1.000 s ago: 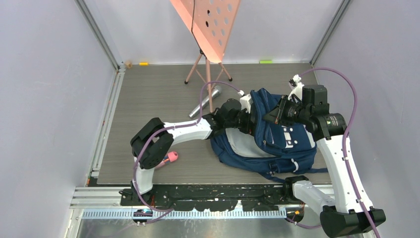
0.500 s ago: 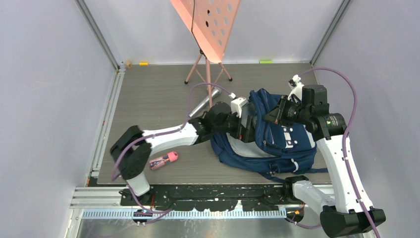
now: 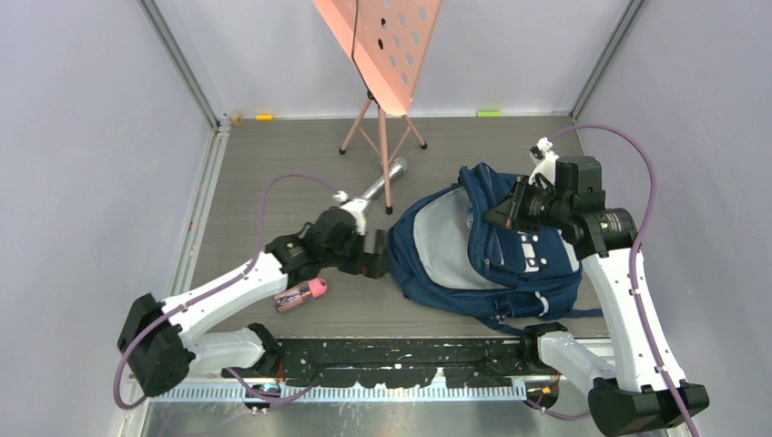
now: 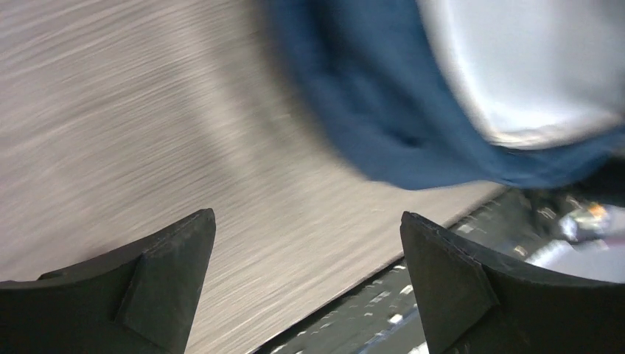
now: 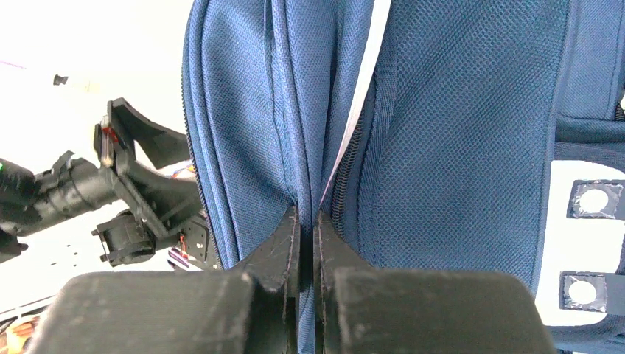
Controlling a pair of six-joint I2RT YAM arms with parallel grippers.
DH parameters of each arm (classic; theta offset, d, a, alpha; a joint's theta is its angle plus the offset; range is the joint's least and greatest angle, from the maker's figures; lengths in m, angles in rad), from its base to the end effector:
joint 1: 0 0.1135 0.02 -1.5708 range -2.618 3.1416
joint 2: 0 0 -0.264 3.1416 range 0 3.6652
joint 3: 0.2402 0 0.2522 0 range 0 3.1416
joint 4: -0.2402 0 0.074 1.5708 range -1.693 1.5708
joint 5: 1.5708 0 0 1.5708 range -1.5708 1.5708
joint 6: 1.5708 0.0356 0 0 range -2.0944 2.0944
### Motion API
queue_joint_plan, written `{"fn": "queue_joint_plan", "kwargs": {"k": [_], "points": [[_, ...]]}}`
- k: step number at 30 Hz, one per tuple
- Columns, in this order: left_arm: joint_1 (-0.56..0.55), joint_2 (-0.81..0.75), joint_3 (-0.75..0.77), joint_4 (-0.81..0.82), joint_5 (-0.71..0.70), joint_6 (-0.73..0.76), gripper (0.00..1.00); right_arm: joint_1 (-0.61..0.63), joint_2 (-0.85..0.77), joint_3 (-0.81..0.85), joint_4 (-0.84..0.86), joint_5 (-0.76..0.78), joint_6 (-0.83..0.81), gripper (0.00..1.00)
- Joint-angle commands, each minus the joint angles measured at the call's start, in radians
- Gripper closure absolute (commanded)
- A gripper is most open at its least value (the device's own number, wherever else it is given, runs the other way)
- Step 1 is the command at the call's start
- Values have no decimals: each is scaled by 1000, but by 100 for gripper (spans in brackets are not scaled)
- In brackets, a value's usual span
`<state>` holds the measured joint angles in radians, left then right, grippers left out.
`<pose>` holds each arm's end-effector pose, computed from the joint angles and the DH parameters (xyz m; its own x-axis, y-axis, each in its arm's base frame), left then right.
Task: Pack the student bag
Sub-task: Pick up the stationery from the center of the board.
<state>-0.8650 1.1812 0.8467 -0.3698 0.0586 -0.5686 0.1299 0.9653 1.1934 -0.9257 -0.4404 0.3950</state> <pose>0.1634 -0.1949 0.2630 -0.7786 0.0849 -0.6217 0.4385 0.7824 -0.4423 0.1727 0.0379 0.3762 -0.7577 0.2521 -0.6020 -0.1620 0.8208 0.5477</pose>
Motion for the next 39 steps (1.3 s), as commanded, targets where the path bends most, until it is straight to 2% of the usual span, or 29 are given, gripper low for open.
{"fn": "queue_joint_plan", "kwargs": {"k": [1,5,10,21,25,28,39], "points": [[175,-166,-92,-291,-168,-91,0,8,-59,46,98,-96,-2,99],[253,-340,-176,-368,-283,-207,0,8,-64,33,108,-103,-3,100],[267,-477,-183,-495,-424,-378,0,8,-63,15,131,-121,4,100],[267,-484,-137,-829,-627,-856,1,8,-61,-13,164,-136,8,100],[268,-474,-168,-811,-617,-944,1,8,-63,-19,165,-135,9,99],[268,-454,-207,-771,-579,-997,5,8,-63,-24,166,-135,8,100],[274,-404,-355,-580,-524,-1101,5,8,-65,-30,166,-141,10,100]]}}
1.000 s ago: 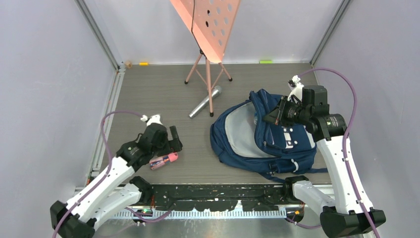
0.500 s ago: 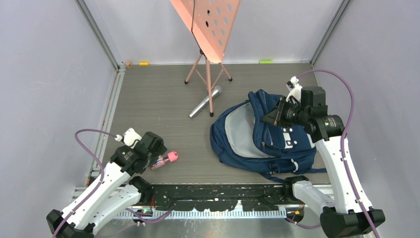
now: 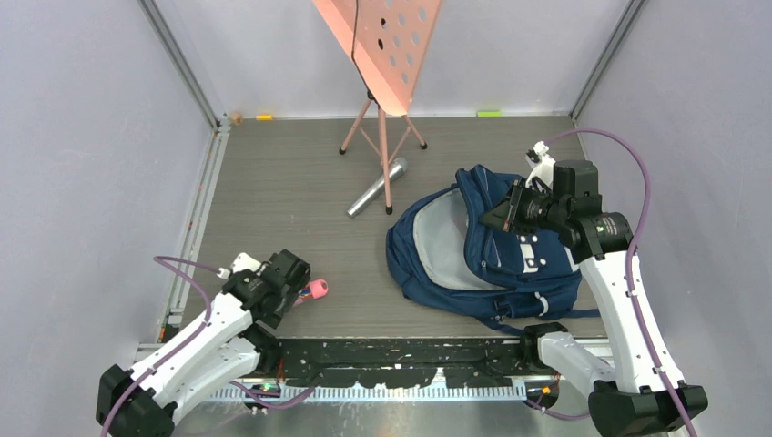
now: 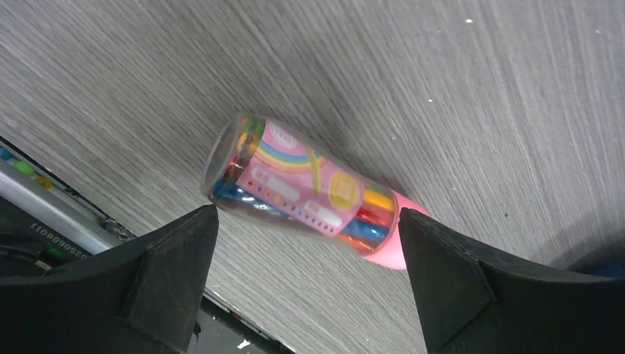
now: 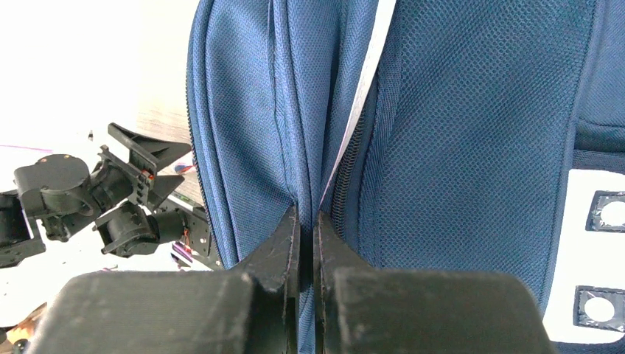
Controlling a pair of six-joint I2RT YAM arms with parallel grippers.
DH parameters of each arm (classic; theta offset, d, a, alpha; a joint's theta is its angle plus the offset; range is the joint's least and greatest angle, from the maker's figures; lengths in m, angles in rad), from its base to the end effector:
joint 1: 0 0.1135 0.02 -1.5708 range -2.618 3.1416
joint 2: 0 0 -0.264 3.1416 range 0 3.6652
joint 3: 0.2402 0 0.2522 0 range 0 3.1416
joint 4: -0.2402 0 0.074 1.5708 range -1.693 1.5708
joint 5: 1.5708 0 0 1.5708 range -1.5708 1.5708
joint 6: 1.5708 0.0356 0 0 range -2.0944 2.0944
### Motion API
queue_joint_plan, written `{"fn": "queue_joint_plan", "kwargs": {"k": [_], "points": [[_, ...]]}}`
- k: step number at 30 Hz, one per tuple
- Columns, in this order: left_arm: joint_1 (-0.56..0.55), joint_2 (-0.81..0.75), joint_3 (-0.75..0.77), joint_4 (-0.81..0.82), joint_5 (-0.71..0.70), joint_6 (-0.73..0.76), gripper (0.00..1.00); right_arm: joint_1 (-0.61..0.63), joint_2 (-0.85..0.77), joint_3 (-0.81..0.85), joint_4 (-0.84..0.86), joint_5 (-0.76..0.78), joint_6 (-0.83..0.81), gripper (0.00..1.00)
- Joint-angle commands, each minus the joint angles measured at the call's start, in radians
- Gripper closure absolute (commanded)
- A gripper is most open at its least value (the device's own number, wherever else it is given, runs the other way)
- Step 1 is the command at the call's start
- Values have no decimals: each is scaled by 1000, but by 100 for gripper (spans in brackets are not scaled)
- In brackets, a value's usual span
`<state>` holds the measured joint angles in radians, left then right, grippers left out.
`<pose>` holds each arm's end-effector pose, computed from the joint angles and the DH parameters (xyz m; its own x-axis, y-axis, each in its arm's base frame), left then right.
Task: Pack the student bag
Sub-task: Pick up the stationery from the center of the board, then place the stationery in the student bag.
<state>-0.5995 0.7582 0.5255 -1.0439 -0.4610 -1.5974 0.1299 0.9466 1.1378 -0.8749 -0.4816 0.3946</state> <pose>0.1008 -0.0497 0.1956 -0.3777 -0.8263 -0.4179 -0.8005 0.5182 -0.3012 0.1730 0.0392 0.3665 -0.7592 0.2444 -0.6032 -0.1939 0.7998 0.5681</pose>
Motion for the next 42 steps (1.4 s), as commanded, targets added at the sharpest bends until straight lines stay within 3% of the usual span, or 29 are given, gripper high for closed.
{"fn": "queue_joint_plan", "kwargs": {"k": [1,5,8,15,17,20,27,32,37,42], "points": [[11,27,-45,121,-11,-73,5,8,-45,25,115,-100,10,100],[25,72,-76,176,-32,-59,5,8,-45,23,117,-101,12,100],[34,117,-92,284,-21,17,12,8,-47,20,116,-100,12,100],[36,227,-75,315,-24,110,44,8,-54,20,114,-96,18,100],[35,239,-76,319,-25,136,57,8,-56,22,113,-95,21,100],[35,242,-72,388,11,274,70,8,-56,27,110,-92,23,99],[30,182,-57,590,182,590,70,8,-54,67,78,-84,9,100],[-51,132,35,683,270,685,68,8,-58,85,63,-75,6,100],[-211,273,264,720,321,729,65,8,-60,89,62,-74,10,99],[-336,492,435,891,421,734,64,8,-67,91,61,-75,19,99]]}}
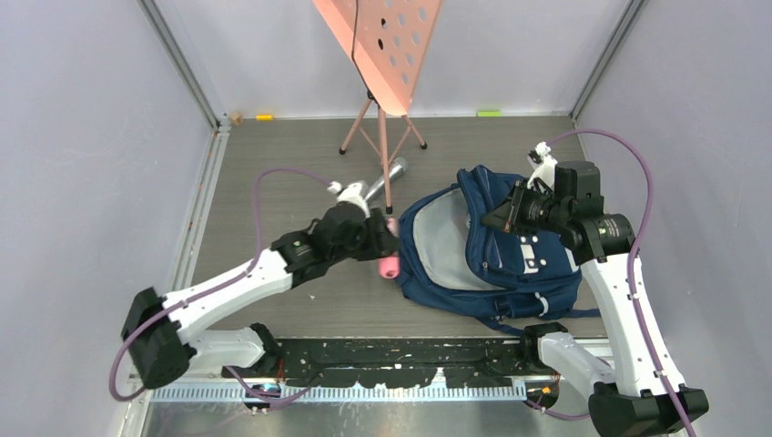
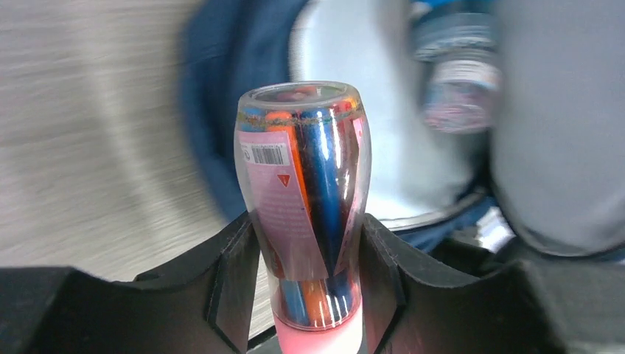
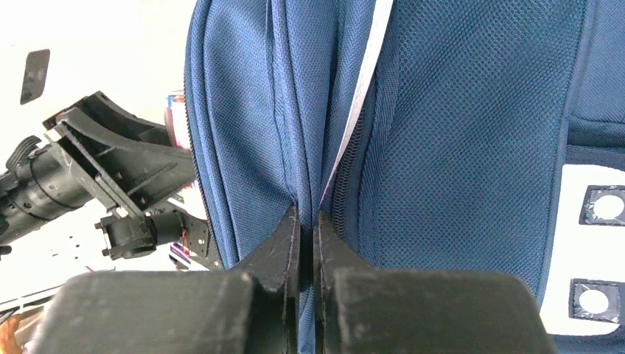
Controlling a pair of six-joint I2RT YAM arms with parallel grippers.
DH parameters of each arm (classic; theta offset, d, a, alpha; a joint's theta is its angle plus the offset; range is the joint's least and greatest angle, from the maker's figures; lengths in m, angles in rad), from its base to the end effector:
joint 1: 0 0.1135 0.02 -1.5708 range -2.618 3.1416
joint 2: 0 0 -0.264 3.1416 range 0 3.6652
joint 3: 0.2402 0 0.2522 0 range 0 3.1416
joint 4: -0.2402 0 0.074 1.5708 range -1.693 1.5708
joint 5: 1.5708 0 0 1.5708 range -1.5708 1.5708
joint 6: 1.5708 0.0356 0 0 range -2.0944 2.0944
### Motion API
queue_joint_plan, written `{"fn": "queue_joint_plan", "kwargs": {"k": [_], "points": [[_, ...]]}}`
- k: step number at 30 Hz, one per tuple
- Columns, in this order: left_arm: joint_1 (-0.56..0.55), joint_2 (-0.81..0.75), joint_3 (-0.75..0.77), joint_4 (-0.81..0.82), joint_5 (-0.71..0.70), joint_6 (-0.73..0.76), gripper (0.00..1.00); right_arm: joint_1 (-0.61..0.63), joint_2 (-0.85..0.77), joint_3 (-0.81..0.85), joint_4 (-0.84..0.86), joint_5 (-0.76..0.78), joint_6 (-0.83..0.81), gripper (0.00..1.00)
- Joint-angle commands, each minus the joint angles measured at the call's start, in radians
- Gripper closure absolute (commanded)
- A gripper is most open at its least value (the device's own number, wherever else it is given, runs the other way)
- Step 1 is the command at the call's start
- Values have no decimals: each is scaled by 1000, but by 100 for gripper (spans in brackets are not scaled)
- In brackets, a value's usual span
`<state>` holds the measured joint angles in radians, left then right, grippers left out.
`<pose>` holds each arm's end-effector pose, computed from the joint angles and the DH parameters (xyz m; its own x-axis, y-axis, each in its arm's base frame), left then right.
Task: Pack the student bag
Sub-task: Place the stationery in the student bag.
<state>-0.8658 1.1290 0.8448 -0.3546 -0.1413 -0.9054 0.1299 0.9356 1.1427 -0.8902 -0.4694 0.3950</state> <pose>0.1637 -0.1847 0.2759 -0.7741 -0.2921 -0.5617 0.1163 0.8065 -0.5797 0.1692 0.0383 0.3683 -0.7560 0.2474 -0.6060 -0.1869 0.8057 0.5620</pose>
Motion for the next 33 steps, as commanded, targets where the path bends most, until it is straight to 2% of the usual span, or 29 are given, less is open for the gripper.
{"fn": "queue_joint_plan", "kwargs": {"k": [1,10,15,20,25,33], "points": [[-83,161,148,231,110,50,64,8,-58,84,77,-87,19,100],[-105,481,310,407,120,111,65,8,-78,79,76,-88,32,100],[-105,616,401,437,129,126,62,8,-81,73,83,-93,37,99],[-105,674,450,411,101,150,37,8,-86,67,81,-85,38,99],[-105,646,465,312,59,199,10,8,-85,67,72,-72,31,100],[-105,485,388,191,-11,284,0,8,-70,47,63,-10,16,99]]}}
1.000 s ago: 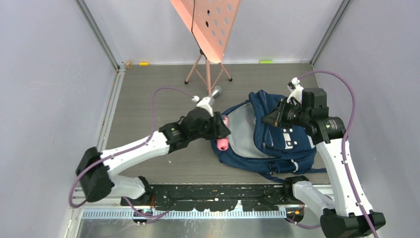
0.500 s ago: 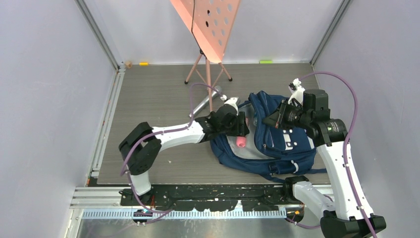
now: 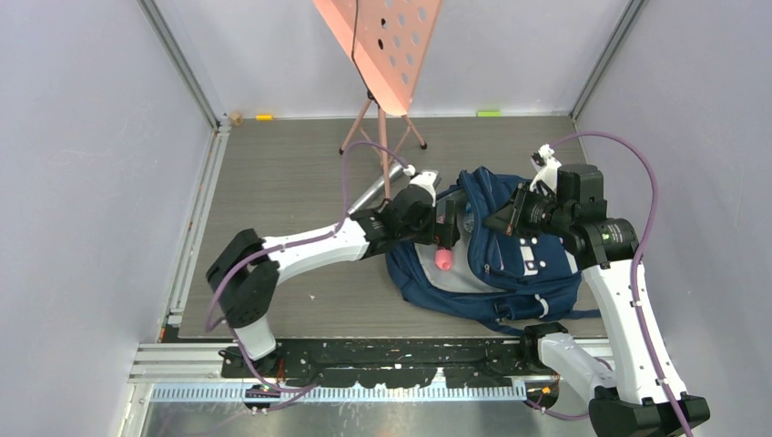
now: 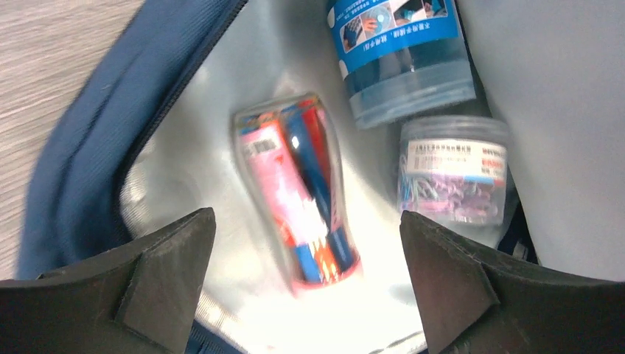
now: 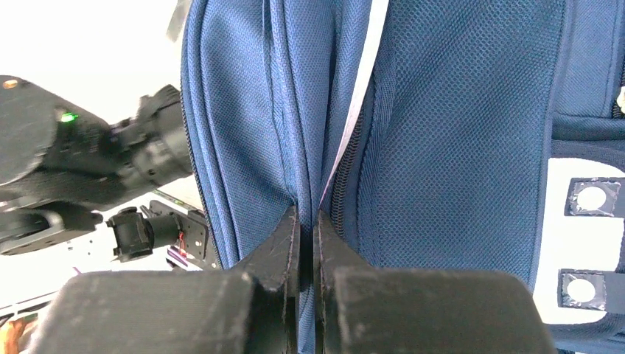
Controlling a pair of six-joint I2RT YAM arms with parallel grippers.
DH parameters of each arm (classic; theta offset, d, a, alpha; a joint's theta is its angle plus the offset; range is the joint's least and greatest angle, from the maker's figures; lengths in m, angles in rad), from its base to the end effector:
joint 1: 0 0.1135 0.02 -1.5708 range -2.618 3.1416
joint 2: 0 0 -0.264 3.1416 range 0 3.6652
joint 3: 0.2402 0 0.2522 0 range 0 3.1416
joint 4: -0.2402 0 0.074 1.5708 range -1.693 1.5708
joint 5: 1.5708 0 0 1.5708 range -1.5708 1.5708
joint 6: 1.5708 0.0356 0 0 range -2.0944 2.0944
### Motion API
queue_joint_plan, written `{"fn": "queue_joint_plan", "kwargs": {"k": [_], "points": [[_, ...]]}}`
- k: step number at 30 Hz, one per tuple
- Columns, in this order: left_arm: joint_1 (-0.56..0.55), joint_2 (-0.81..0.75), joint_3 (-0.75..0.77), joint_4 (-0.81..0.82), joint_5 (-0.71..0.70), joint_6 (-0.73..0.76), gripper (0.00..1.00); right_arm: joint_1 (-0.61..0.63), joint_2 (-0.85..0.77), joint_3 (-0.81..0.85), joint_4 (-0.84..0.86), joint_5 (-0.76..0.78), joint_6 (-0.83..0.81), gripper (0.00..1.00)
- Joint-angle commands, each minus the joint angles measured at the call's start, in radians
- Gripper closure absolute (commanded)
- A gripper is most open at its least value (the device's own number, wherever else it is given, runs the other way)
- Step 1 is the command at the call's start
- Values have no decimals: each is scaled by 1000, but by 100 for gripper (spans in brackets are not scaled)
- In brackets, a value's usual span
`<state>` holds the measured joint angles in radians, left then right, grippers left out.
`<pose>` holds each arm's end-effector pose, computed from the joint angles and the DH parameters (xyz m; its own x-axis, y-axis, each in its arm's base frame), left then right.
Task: Pack the student bag
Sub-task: Place the stationery in the student bag, then adjust the student bag at the center of the board.
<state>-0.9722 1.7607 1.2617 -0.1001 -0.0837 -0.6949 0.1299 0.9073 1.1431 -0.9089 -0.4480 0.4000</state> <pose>0.2301 -0.3321 0.2465 -0.7463 -0.0382 -0.6645 0.3990 0.7734 -0.4926 0.1611 0.0366 0.3709 -0.7456 0.2566 -0.6150 -0.1761 0.8142 0.5532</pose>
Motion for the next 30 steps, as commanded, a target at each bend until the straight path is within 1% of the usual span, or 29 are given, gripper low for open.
{"fn": "queue_joint_plan", "kwargs": {"k": [1,3,5,8,11,13,18,19,20,21,22,26,27,29,30], "points": [[1,-173,-42,-78,-76,86,0,8,-39,45,78,-27,9,99],[5,-226,-69,-104,-73,122,0,9,-32,40,74,-19,3,99],[19,-263,-79,-165,-65,161,0,8,-27,31,74,-17,1,99],[68,-272,-104,-224,-51,179,0,10,-22,3,90,-30,14,99],[131,-259,-145,-207,24,165,0,21,-18,-39,142,-51,57,99],[157,-250,-175,-168,35,158,0,49,-13,-74,174,-27,78,99],[210,-192,-195,-88,62,156,0,213,44,-113,192,120,83,99],[217,-173,-197,-63,76,156,2,247,54,-119,195,147,86,99],[222,-161,-201,-38,106,156,6,262,76,-121,206,156,88,99],[226,-150,-204,-17,128,153,12,286,87,-127,212,175,93,99],[228,-142,-205,2,153,150,15,296,108,-130,225,196,96,99],[228,-114,-227,76,189,152,29,358,177,-139,244,267,96,99],[229,-105,-233,92,197,154,35,380,200,-135,244,276,96,97],[231,-84,-236,124,223,151,56,406,233,-116,234,291,93,85],[231,-78,-236,128,235,151,71,416,240,-106,226,297,89,72]]}}
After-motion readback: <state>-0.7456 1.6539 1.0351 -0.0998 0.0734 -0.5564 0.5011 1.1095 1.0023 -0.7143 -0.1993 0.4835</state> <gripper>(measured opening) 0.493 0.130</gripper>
